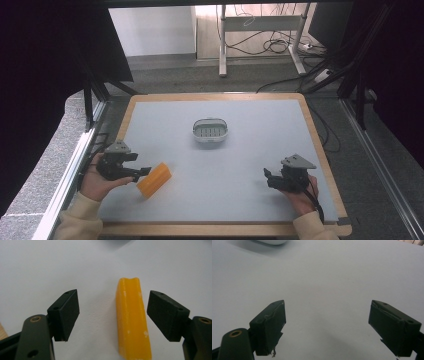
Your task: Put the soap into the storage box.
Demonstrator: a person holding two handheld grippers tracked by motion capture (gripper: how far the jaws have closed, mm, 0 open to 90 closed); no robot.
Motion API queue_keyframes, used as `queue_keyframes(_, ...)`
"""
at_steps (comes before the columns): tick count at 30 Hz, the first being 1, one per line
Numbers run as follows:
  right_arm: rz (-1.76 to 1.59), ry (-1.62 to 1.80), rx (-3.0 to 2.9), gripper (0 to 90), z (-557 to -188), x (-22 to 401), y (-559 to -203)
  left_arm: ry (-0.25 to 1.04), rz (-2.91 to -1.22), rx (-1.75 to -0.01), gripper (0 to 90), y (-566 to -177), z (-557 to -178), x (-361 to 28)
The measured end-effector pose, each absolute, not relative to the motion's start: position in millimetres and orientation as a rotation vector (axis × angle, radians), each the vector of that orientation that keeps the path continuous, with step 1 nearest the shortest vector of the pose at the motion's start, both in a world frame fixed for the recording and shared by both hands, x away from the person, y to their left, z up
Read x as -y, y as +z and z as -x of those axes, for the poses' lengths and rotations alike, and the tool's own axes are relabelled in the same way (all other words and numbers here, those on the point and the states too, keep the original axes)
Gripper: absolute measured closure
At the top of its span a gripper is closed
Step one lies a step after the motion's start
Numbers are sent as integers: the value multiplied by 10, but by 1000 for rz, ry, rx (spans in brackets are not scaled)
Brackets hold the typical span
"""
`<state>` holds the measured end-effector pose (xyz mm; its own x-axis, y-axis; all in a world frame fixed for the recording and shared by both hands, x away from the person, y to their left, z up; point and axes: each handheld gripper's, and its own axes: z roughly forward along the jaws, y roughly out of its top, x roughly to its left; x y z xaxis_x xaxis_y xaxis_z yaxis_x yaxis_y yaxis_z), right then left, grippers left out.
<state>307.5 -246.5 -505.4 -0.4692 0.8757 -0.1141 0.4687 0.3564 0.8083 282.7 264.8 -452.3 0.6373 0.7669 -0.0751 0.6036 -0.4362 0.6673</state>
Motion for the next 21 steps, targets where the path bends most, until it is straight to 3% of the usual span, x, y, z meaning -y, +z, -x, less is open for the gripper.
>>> queue_keyframes(21,-1148,963,-2085,155,-3065,2460,-5054,286,-2299,-1078,276,-4712,-2852,-2384)
